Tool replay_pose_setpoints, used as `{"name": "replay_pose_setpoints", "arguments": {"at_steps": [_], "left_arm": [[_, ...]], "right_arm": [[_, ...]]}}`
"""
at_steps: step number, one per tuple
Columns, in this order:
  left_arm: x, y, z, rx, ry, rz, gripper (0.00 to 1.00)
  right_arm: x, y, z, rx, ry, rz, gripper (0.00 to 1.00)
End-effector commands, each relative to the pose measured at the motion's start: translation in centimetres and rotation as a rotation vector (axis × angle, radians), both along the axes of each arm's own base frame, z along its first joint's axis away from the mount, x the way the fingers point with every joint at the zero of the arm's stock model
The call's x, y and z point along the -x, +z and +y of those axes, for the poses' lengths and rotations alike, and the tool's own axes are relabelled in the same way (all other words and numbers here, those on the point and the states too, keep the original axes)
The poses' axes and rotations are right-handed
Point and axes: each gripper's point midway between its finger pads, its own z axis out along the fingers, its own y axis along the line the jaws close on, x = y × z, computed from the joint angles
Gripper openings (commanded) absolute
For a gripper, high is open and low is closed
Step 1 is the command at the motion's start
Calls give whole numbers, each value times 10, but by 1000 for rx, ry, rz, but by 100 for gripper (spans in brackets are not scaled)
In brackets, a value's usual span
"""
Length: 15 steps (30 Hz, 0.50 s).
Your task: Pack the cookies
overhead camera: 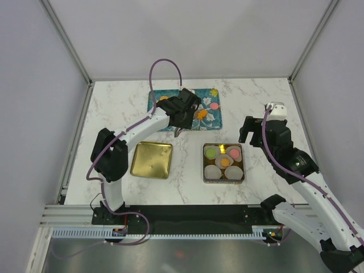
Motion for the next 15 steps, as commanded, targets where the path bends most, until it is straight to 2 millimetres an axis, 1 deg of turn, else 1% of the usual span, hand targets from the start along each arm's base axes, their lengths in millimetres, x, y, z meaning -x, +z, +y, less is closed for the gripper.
{"name": "replay_pose_setpoints", "arguments": {"at_steps": [1,4,5,6,9,15], "left_arm": [[-15,-2,0,-4,-8,-14,53],[-19,-6,0,0,-5,-5,53],[-21,-11,1,-7,-2,4,53],[-23,-10,1,-6,0,2,53],[-27,-17,1,-11,-3,15,53],[-35,-19,-6,-12,-23,13,53]], "right_arm": [[1,6,-3,6,0,-20,98],[1,5,-2,8,4,-17,98],[1,4,-2,11,6,-14,98],[1,6,-1,7,6,-16,98],[1,7,-2,11,6,-20,98],[0,8,-2,15,4,-19,98]]}}
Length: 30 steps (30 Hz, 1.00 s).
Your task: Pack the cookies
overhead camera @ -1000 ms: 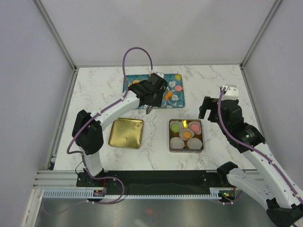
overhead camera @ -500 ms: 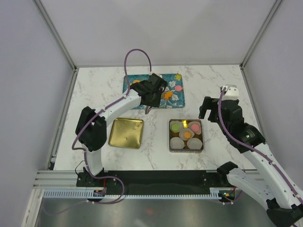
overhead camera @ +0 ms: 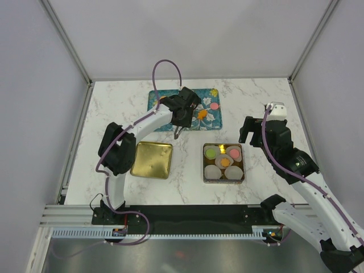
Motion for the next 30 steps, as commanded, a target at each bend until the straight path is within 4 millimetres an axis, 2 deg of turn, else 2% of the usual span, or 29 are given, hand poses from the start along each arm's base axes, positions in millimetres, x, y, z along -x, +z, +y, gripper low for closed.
{"name": "replay_pose_setpoints", "arguments": {"at_steps": [1,17,26,30], "left_arm": [[-15,13,-10,11,-50,-43,53],[-26,7,-12,-10,-53,-43,53],[-33,3,-10,-22,-52,-40,47],[-33,8,-11,-16,-54,-47,44]], "right_arm": [[0,7,-2,10,2,-15,98],[-3,6,-1,19,2,-13,98],[-2,6,-1,19,4,-16,98],[-1,6,-1,16,5,-17,98]]}}
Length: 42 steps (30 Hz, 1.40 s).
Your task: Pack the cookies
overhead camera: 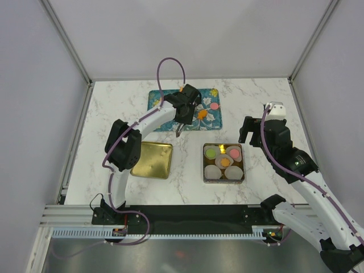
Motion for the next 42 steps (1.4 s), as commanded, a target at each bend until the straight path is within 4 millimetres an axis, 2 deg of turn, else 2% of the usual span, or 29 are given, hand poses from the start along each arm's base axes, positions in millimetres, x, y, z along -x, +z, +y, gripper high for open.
{"name": "replay_pose_setpoints", "arguments": {"at_steps": [1,7,12,16,17,19,23,25,27,28,34,35,42], "left_arm": [[-12,19,-3,9,-30,-47,42],[-6,38,1,27,-31,-70,40],[6,55,7,50,-34,-86,39],[16,62,14,56,-28,-92,38],[20,59,16,51,-25,-81,38],[24,67,16,73,-22,-91,38],[40,70,16,85,-32,-87,37],[51,80,12,95,-49,-105,37],[66,80,6,106,-66,-103,37],[73,89,4,120,-76,-120,37],[127,91,-11,127,-156,-131,37],[134,98,-13,146,-168,-142,37],[208,89,-43,182,-301,-103,38]], "right_arm": [[0,8,-2,2,0,-25,98],[0,11,0,-4,7,-28,98],[0,12,0,-9,2,-31,98],[-1,11,1,-12,4,-29,98],[-1,11,0,-13,0,-29,98],[-1,11,1,-14,1,-28,98],[-2,11,1,-20,2,-28,98],[-2,11,2,-23,0,-28,98],[-2,11,3,-24,3,-28,98],[-2,11,3,-28,1,-27,98],[-2,12,3,-31,2,-30,98],[-2,13,3,-33,2,-32,98],[-4,17,3,-38,-2,-38,98]]}}
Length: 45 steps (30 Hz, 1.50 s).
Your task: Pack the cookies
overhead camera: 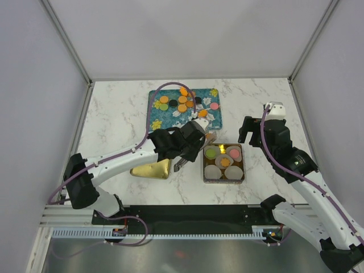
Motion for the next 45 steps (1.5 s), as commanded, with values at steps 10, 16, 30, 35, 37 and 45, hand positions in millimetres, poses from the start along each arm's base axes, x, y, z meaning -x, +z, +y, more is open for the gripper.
{"name": "replay_pose_setpoints", "arguments": {"at_steps": [10,16,30,35,37,45], "left_arm": [[82,-11,-58,51,-152,35,38],[99,-10,-78,62,-210,47,39],[116,-14,-96,57,-272,70,40],[117,-17,-100,51,-283,71,40],[118,-18,-101,49,-283,73,41],[116,-20,-103,42,-282,69,43]], "right_arm": [[-3,17,-1,-26,-17,-41,98],[-3,15,-3,-16,-24,-37,98],[-2,16,-3,-14,-21,-39,98],[-1,17,-4,-14,-21,-41,98],[-1,16,-4,-14,-22,-41,98],[0,16,-5,-14,-22,-43,98]]}}
